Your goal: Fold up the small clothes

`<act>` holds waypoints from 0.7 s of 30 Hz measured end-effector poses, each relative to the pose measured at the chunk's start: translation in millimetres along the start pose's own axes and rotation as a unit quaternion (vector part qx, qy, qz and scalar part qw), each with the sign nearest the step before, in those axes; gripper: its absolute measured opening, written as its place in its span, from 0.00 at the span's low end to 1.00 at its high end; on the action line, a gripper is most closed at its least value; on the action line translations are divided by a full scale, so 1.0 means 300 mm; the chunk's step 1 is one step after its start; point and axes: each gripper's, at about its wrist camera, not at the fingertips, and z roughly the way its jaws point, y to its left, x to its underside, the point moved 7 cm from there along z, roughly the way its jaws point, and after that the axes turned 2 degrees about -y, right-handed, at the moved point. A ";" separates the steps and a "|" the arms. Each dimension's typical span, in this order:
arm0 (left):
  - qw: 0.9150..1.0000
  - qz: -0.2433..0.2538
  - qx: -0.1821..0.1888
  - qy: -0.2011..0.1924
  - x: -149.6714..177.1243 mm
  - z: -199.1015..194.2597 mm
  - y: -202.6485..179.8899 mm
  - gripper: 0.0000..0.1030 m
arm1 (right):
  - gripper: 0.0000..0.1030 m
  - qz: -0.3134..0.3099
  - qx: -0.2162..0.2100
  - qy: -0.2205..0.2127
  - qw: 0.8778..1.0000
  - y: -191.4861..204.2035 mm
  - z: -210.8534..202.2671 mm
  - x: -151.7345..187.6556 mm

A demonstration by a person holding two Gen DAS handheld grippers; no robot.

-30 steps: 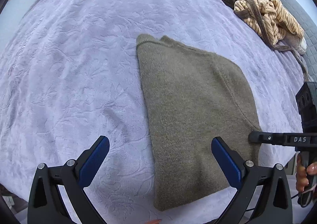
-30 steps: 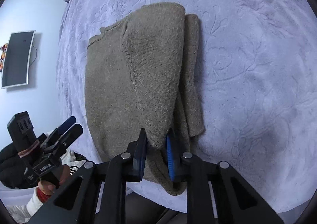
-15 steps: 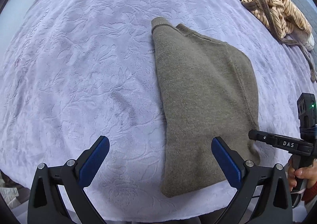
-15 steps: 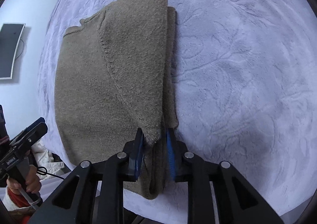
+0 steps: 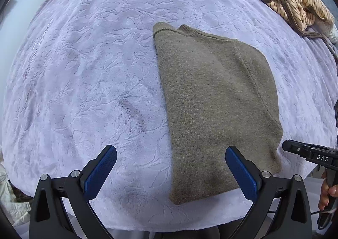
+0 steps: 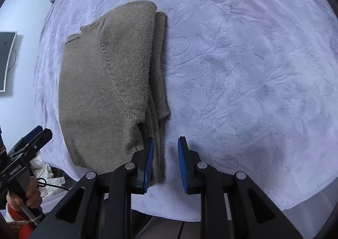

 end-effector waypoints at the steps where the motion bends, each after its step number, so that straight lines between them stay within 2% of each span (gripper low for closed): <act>1: 1.000 0.003 0.000 -0.001 -0.001 -0.002 -0.003 1.00 | 0.27 0.000 0.003 0.000 1.000 0.002 -0.006 0.002; 9: 1.000 0.012 0.011 -0.006 -0.007 -0.019 -0.026 1.00 | 0.29 -0.024 0.009 -0.016 1.000 0.104 -0.058 -0.030; 11: 1.000 0.010 0.015 -0.010 -0.009 -0.024 -0.026 1.00 | 0.50 -0.029 0.005 -0.022 0.999 0.132 -0.071 -0.037; 13: 1.000 0.008 0.017 -0.011 -0.010 -0.028 -0.025 1.00 | 0.59 -0.035 0.004 -0.031 0.999 0.170 -0.087 -0.053; 15: 1.000 0.005 0.017 -0.013 -0.011 -0.031 -0.022 1.00 | 0.64 -0.043 0.011 -0.037 0.998 0.189 -0.105 -0.062; 17: 1.000 0.003 0.019 -0.012 -0.009 -0.032 -0.023 1.00 | 0.75 -0.050 0.024 -0.042 0.998 0.210 -0.110 -0.071; 21: 1.000 0.001 0.017 -0.014 -0.009 -0.039 -0.024 1.00 | 0.78 -0.066 0.065 -0.055 0.994 0.236 -0.117 -0.084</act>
